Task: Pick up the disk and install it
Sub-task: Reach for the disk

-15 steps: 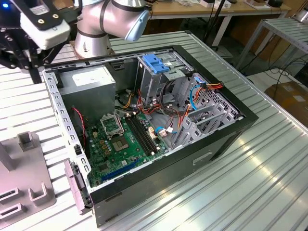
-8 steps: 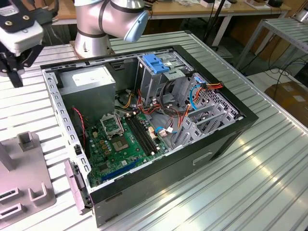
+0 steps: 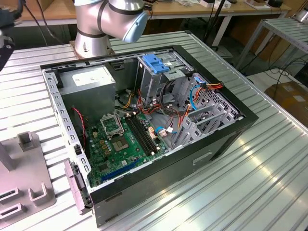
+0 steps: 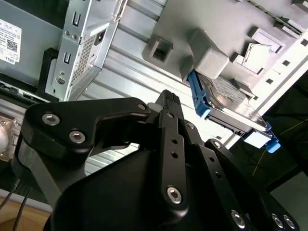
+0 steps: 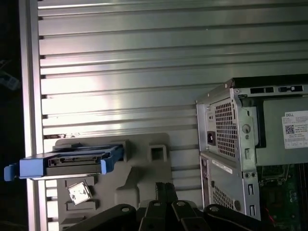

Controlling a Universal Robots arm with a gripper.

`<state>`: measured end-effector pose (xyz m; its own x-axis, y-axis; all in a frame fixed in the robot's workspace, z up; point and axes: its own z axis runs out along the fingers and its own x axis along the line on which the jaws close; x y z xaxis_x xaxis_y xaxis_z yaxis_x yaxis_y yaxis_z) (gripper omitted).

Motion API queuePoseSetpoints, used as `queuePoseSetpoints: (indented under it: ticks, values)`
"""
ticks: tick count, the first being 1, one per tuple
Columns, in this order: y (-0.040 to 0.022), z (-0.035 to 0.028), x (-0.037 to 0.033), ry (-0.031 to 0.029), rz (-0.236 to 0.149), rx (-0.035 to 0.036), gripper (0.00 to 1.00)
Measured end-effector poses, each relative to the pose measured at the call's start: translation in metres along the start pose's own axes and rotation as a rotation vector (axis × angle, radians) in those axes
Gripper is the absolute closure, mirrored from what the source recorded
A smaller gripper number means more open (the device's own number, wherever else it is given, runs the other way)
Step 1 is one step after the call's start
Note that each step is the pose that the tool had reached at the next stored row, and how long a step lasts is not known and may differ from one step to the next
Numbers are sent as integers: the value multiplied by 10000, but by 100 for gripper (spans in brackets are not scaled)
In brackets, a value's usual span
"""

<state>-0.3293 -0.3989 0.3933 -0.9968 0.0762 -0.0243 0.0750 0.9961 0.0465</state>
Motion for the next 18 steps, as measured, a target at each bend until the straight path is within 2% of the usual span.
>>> queuePoseSetpoints:
  ticks: [1, 4, 7, 11, 13, 15, 16, 18]
  values:
    - [-4, -1, 58, -1, 0, -2, 90]
    - [-13, -5, 168, 1, 1, -2, 90]
    - [-24, -9, 325, 1, 0, -4, 90]
    - [-36, -13, 474, 0, 1, -5, 90]
    - [-44, -16, 594, 0, 0, -7, 90]
    - [-50, -18, 663, 0, 0, -8, 90]
    - [-54, -21, 734, 1, 1, -8, 90]
    - [-60, -22, 802, 1, 1, -10, 90]
